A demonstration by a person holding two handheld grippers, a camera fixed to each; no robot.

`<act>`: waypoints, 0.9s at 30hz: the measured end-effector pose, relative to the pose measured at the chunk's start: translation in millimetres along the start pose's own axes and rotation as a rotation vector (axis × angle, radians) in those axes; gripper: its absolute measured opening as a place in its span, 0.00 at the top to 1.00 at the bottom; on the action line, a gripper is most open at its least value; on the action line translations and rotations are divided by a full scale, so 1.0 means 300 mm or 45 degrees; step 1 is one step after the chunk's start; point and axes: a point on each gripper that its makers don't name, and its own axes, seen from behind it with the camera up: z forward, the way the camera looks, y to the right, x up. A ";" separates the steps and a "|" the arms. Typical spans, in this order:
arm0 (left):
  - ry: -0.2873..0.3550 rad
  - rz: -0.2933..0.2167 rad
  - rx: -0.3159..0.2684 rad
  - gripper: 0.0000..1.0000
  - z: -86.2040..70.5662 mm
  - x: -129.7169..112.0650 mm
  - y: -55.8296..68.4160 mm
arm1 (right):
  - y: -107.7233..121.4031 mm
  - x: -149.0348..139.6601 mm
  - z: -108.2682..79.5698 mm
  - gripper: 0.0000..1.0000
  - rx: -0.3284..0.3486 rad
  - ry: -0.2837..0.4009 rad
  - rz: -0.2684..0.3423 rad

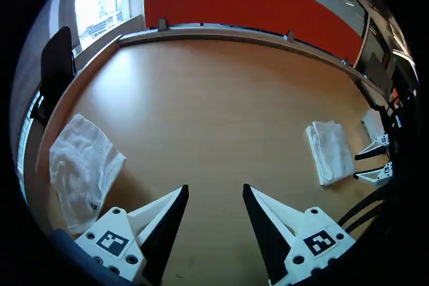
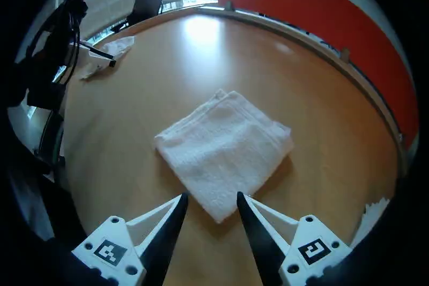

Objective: Fold towel

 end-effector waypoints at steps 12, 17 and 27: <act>0.000 0.003 -0.004 0.26 0.000 0.000 0.005 | 0.010 -0.077 0.011 0.33 -0.012 -0.049 0.016; 0.001 0.004 -0.003 0.26 -0.001 0.001 0.005 | 0.016 -0.097 0.015 0.48 -0.020 -0.070 0.011; 0.002 0.000 -0.005 0.26 -0.001 -0.001 0.008 | 0.033 -0.113 0.016 0.71 -0.043 -0.077 0.031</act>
